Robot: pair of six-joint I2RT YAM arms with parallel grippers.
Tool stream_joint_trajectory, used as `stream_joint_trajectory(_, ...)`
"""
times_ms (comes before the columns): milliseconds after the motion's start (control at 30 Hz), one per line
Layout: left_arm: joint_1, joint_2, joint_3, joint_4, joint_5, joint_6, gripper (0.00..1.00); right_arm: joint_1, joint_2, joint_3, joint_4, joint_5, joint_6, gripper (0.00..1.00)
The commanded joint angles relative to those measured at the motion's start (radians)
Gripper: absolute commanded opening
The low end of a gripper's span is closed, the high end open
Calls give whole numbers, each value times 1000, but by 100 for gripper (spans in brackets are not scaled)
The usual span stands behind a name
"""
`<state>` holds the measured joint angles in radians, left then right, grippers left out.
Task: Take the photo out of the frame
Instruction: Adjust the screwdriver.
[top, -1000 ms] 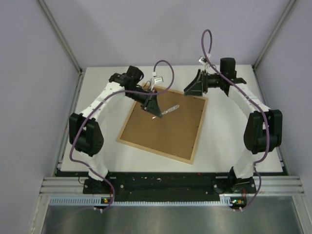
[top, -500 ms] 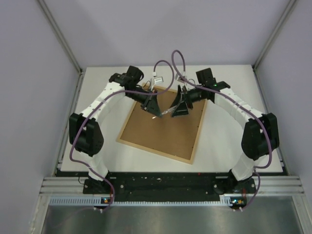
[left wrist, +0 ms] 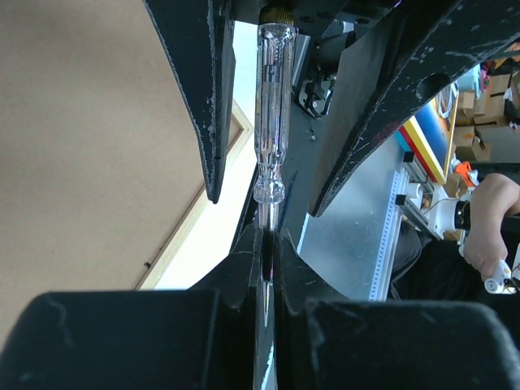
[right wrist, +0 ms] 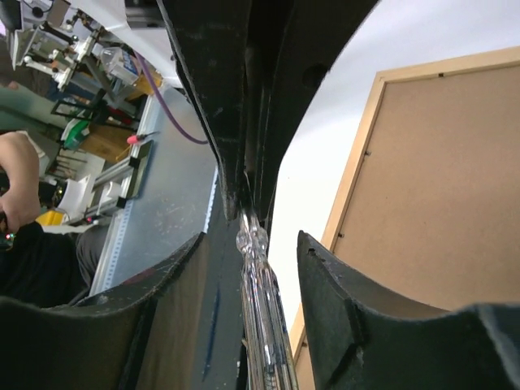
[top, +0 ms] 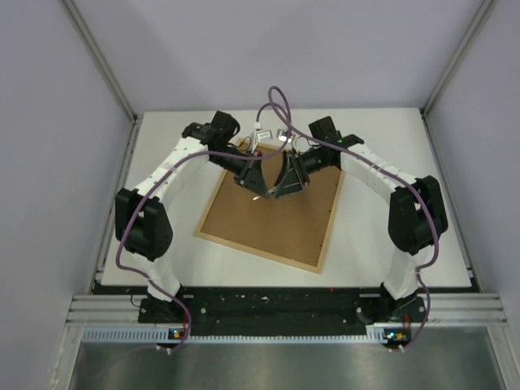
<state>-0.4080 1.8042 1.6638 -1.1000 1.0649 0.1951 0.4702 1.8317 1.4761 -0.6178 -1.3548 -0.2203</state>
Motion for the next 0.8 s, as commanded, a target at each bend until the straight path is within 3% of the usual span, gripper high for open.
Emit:
stream_joint_trajectory(0, -20, -45, -16, 35, 23, 30, 0, 18, 9, 76, 21, -61, 21, 47)
stream_joint_trajectory(300, -23, -45, -16, 45, 12, 23, 0, 25, 1, 72, 21, -76, 16, 28)
stream_joint_trajectory(533, -23, -63, -16, 63, -6, 6, 0, 15, -17, 44, 21, -66, 12, 47)
stream_joint_trajectory(767, -20, -83, -26, 83, -2, -8, 0, 4, -9, 35, 23, -64, 13, 48)
